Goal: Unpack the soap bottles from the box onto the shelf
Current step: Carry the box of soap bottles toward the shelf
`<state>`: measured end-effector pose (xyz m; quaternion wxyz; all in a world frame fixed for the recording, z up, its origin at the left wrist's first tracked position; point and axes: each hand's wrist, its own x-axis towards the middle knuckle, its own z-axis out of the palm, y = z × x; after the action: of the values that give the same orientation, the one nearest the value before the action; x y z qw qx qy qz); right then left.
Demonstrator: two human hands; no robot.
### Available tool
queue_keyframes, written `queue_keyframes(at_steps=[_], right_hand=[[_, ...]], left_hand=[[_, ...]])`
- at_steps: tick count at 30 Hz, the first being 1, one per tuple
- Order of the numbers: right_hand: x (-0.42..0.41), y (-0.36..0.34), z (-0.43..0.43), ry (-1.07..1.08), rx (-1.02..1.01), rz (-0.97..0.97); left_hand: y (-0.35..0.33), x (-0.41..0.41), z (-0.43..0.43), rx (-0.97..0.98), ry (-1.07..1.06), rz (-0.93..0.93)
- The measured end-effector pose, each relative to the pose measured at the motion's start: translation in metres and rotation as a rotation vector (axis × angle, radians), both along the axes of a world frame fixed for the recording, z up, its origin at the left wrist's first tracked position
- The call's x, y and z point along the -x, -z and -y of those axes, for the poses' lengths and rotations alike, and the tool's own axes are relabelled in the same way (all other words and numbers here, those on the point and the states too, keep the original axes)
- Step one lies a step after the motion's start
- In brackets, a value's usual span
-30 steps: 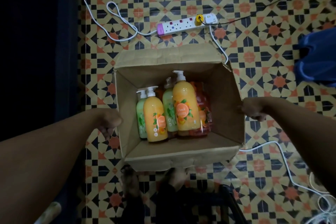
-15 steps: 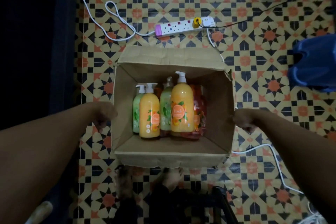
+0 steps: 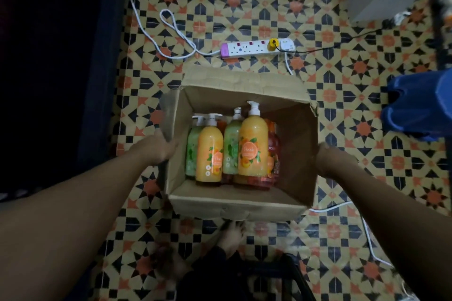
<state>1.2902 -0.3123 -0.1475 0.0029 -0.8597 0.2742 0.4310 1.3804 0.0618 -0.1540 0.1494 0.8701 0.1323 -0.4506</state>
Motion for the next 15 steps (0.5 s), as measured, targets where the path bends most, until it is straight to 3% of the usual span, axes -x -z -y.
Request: queue_keyframes(at_steps=[4, 9, 15], right_hand=[[-0.024, -0.058, -0.053, -0.204, 0.127, 0.189], [-0.067, -0.161, -0.147, -0.2, -0.219, 0.384], [-0.068, -0.346, -0.286, -0.461, -0.577, 0.648]], left_hand=[[-0.061, 0.007, -0.01, 0.093, 0.006, 0.093], [-0.169, 0.014, -0.051, 0.225, -0.089, 0.308], [-0.352, 0.059, -0.126, 0.257, -0.074, 0.645]])
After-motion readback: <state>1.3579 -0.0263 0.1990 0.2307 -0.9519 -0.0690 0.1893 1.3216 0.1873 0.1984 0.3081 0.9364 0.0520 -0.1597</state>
